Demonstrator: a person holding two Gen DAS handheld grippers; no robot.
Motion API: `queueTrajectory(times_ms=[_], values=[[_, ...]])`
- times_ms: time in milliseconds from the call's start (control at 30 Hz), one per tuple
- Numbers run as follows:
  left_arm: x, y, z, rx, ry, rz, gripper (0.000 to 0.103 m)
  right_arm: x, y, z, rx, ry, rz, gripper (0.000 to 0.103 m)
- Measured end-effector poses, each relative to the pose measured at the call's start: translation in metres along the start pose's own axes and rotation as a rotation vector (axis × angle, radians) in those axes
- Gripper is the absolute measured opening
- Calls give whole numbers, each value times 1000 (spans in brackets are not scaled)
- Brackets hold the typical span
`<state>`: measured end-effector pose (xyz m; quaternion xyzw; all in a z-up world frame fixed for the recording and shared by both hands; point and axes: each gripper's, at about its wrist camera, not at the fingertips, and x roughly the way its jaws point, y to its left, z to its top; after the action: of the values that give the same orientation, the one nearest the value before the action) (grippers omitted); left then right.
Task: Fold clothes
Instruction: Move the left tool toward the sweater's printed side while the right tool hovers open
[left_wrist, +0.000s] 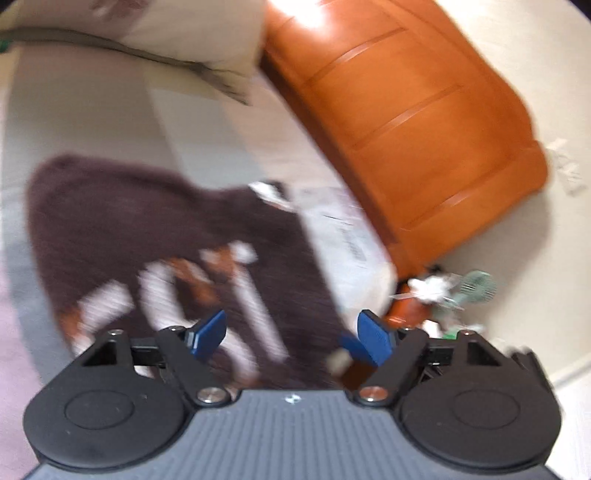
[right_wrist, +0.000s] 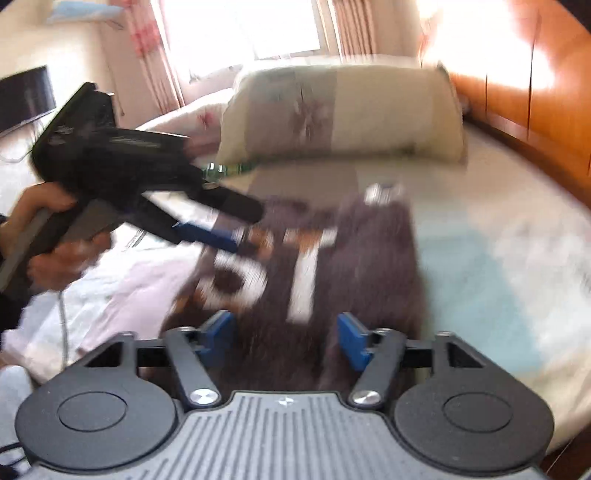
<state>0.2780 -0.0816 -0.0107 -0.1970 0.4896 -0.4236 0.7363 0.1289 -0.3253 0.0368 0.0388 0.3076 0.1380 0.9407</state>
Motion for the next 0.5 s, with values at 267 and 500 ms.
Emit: queueTrajectory(times_ms=[267,500], values=[[15,39,-23,-84,15,97,43,42,-32,-21,30,103,-27,74],[-4,19,9,-26,-77,123,73,40,-38,22,24,89,37,76]])
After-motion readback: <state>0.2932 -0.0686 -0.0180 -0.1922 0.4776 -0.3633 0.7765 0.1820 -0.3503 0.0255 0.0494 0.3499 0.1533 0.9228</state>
